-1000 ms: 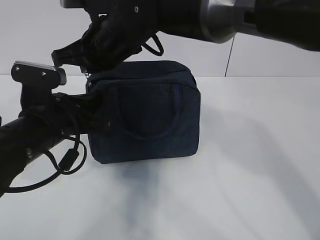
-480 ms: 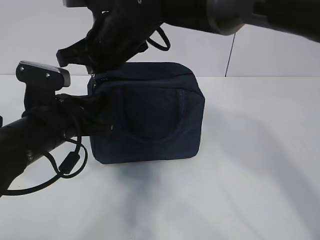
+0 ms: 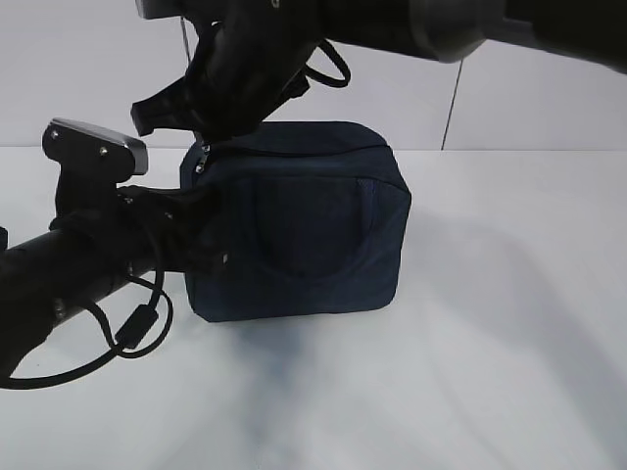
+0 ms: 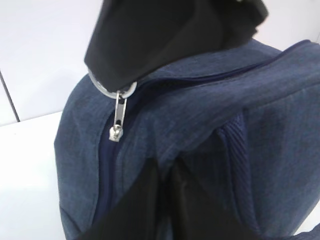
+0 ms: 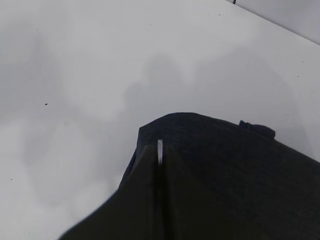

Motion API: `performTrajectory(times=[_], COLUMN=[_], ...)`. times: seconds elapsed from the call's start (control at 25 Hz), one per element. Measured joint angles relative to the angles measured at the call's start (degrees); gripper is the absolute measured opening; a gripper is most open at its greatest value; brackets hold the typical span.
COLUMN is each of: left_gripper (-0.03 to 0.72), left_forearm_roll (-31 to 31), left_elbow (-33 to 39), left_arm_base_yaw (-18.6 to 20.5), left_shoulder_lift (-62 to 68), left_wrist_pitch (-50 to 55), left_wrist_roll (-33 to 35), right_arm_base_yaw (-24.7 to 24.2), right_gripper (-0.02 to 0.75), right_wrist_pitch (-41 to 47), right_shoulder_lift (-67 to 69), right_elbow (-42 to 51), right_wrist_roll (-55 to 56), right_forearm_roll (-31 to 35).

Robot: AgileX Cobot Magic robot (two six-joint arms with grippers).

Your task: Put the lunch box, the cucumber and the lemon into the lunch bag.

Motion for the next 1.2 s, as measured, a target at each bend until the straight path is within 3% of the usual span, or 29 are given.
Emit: performTrajectory(times=[0.52, 0.92, 1.2], left_gripper=[0.011, 0.011, 0.011], left_forearm_roll=[-1.3, -2.0, -2.0], left_elbow=[1.2, 1.5, 1.5], left_arm_base_yaw=[0.0, 0.0, 0.0], left_shoulder_lift=[0.0, 0.0, 0.0], left_wrist_pitch=[-0.8, -1.8, -2.7], left_wrist_roll=[-0.1, -0.1, -0.1], right_arm_base_yaw=[0.0, 0.0, 0.0], right_gripper=[0.020, 0.020, 0.020], right_wrist_pitch=[2.1, 6.0, 7.7], right_shoulder_lift=[-2.5, -2.7, -2.7], right_elbow=[0.0, 0.0, 0.0], right_wrist_roll=[0.4, 1.7, 1.8], right_forearm_roll=[0.1, -6.3, -7.1])
